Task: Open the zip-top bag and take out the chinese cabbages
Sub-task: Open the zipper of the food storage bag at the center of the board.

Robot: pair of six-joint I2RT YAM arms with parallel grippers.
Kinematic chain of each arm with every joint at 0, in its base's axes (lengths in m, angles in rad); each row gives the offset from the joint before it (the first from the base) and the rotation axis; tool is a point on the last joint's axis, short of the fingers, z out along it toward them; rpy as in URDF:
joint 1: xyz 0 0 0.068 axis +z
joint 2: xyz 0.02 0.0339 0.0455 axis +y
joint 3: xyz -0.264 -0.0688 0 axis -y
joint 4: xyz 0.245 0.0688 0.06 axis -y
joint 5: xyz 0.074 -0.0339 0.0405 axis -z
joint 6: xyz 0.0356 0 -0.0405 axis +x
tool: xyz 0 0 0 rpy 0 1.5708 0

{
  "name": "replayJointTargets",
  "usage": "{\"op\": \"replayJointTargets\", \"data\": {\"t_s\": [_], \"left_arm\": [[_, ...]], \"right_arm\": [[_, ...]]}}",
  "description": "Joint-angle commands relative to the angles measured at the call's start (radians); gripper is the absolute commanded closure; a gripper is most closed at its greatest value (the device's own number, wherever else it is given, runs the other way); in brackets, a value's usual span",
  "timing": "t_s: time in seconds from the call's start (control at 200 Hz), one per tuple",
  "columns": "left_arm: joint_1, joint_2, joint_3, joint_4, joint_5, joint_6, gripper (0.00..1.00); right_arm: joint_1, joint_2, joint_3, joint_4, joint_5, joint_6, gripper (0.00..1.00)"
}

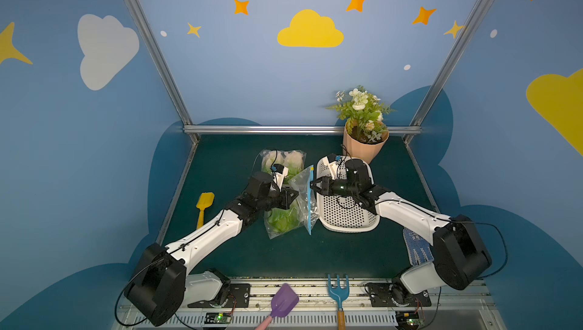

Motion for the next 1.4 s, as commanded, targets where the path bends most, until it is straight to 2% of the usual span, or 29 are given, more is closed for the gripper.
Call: {"op": "replayJointTargets", "data": {"t_s": [0.0,0.12,0.23,0.35,0.455,0.681,0.796,0.816,0.841,0.866,0.886,0.966,1.031,1.111,1.166,1.206,1.266,1.356,1.397], "left_arm": [[-0.005,-0.011,-0.011,0.041,0.040,0.007,0.95],[-0.004,-0.017,-0.011,0.023,0.021,0.019,0.95],[-0.003,-0.035,0.000,-0.022,-0.064,0.028,0.95],[0.003,-0.063,0.006,-0.076,-0.247,0.015,0.96],[0.034,-0.079,0.014,-0.108,-0.339,0.007,0.95],[0.118,-0.085,0.039,-0.162,-0.407,0.016,0.95],[0.139,-0.076,0.076,-0.199,-0.398,0.016,0.95],[0.138,-0.075,0.086,-0.207,-0.387,0.019,0.92],[0.138,-0.077,0.098,-0.217,-0.368,0.022,0.82],[0.141,-0.080,0.112,-0.225,-0.344,0.026,0.64],[0.140,-0.082,0.120,-0.227,-0.324,0.026,0.55],[0.140,-0.099,0.143,-0.224,-0.246,0.037,0.45],[0.140,-0.116,0.160,-0.227,-0.187,0.044,0.31],[0.131,-0.141,0.180,-0.243,-0.158,0.030,0.31],[0.113,-0.161,0.189,-0.249,-0.142,0.024,0.43],[0.091,-0.171,0.195,-0.253,-0.137,0.024,0.47],[0.032,-0.173,0.215,-0.280,-0.147,0.043,0.47],[-0.079,-0.151,0.267,-0.369,-0.205,0.083,0.40],[-0.123,-0.132,0.292,-0.412,-0.277,0.092,0.37]], "right_arm": [[0.001,0.012,0.047,0.000,-0.029,-0.004,0.80],[0.001,0.004,0.060,-0.030,-0.033,-0.022,1.00],[0.002,-0.021,0.062,-0.077,-0.007,-0.052,1.00],[0.002,-0.062,0.059,-0.150,0.032,-0.094,1.00],[0.002,-0.097,0.052,-0.210,0.056,-0.129,1.00],[0.002,-0.177,0.027,-0.293,0.070,-0.178,1.00],[0.001,-0.199,0.016,-0.287,0.051,-0.174,1.00],[0.002,-0.199,0.016,-0.284,0.047,-0.174,1.00],[0.002,-0.198,0.018,-0.282,0.035,-0.174,1.00],[0.002,-0.195,0.021,-0.282,0.026,-0.174,1.00],[0.003,-0.193,0.024,-0.281,0.021,-0.174,1.00],[0.004,-0.186,0.033,-0.277,0.008,-0.172,1.00],[0.005,-0.182,0.039,-0.268,0.001,-0.168,1.00],[0.009,-0.179,0.048,-0.260,-0.011,-0.162,1.00],[0.014,-0.180,0.052,-0.257,-0.016,-0.162,1.00],[0.017,-0.179,0.055,-0.254,-0.018,-0.159,1.00],[0.023,-0.181,0.057,-0.251,-0.020,-0.157,1.00],[0.031,-0.186,0.058,-0.249,-0.022,-0.155,1.00],[0.033,-0.188,0.058,-0.246,-0.023,-0.154,1.00]]}}
